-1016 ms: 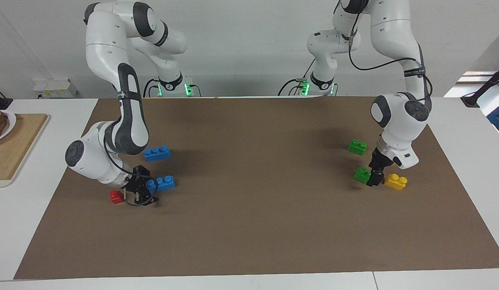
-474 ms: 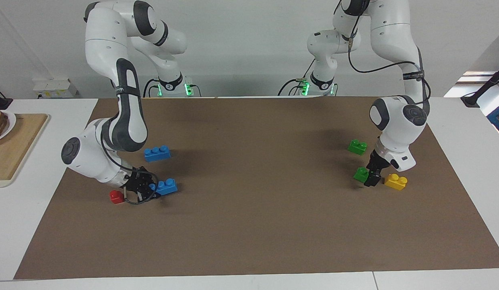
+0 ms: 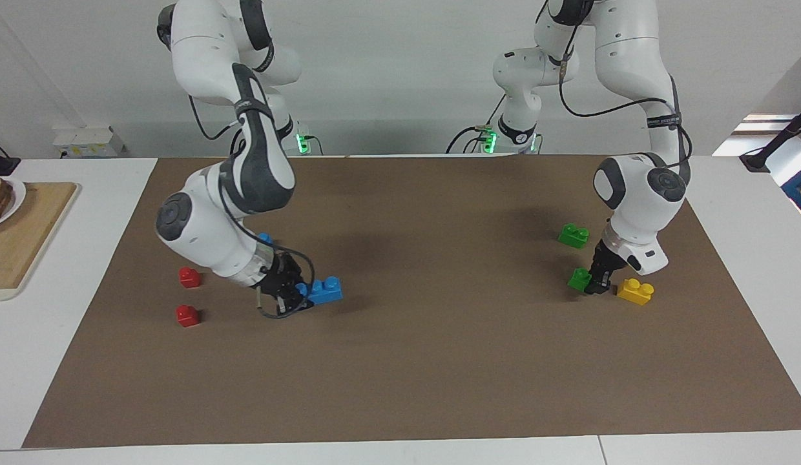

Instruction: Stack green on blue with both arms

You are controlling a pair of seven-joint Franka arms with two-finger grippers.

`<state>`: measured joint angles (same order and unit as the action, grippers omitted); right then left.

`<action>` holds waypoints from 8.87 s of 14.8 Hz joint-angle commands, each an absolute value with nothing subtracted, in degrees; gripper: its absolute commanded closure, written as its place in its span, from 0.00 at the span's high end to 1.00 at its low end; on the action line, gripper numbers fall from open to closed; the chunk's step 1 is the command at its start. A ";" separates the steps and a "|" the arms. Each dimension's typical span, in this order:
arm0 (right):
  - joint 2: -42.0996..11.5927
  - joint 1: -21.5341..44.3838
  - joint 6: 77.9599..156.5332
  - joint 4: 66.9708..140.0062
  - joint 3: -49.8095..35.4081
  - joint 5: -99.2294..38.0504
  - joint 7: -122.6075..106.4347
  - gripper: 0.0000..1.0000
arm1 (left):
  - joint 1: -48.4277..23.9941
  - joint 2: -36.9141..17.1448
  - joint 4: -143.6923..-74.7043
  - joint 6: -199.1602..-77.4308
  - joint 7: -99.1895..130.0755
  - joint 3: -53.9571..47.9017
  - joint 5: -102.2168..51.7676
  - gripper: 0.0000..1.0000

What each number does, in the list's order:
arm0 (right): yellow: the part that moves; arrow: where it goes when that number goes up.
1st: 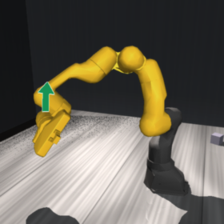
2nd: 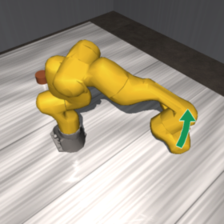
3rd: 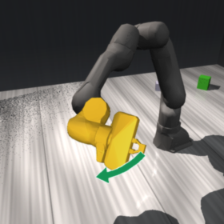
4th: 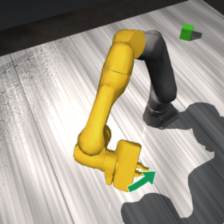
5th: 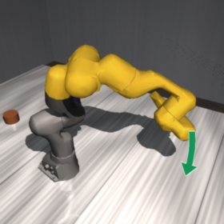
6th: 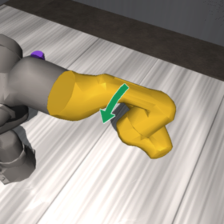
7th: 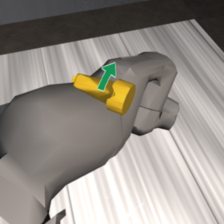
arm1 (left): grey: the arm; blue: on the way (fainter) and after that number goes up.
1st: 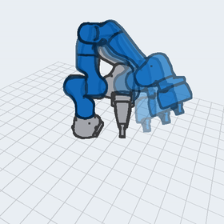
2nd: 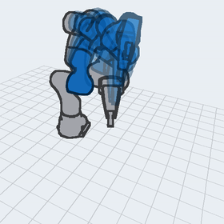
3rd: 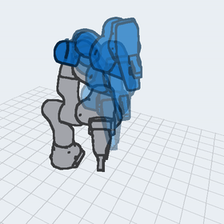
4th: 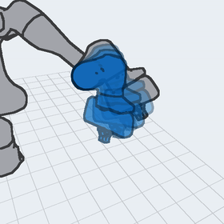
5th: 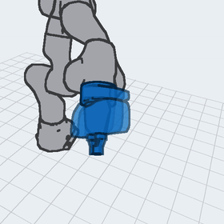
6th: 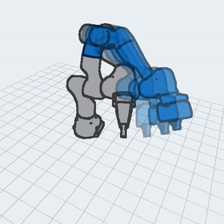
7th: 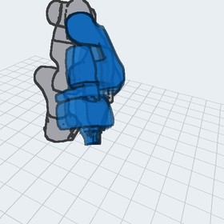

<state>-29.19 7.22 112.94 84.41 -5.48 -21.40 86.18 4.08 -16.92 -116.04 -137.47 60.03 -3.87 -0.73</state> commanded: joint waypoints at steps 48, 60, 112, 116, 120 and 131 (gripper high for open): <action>-29.53 26.10 147.04 106.08 -5.36 -21.62 104.24 0.00 | -33.57 -22.68 -103.70 -131.48 122.78 -4.13 8.70 0.00; -29.53 25.49 146.25 105.65 -5.36 -21.71 104.24 0.57 | -32.78 -21.54 -105.12 -130.43 122.89 -3.60 12.57 1.00; -3.16 -3.87 91.41 90.53 -4.75 2.29 1.14 1.00 | 2.20 2.64 -96.06 -94.75 6.94 -3.87 -2.55 1.00; -3.08 -3.96 91.14 90.53 -4.75 2.11 1.32 1.00 | 2.11 2.72 -96.24 -94.57 6.68 -4.04 -2.46 1.00; -2.99 -4.57 91.05 90.70 -4.75 1.76 1.49 1.00 | 2.11 2.81 -96.33 -94.48 5.63 -4.22 -2.02 1.00; -2.99 -4.92 91.32 90.88 -4.75 1.49 1.67 1.00 | 2.02 2.81 -96.50 -94.57 4.75 -4.31 -1.93 1.00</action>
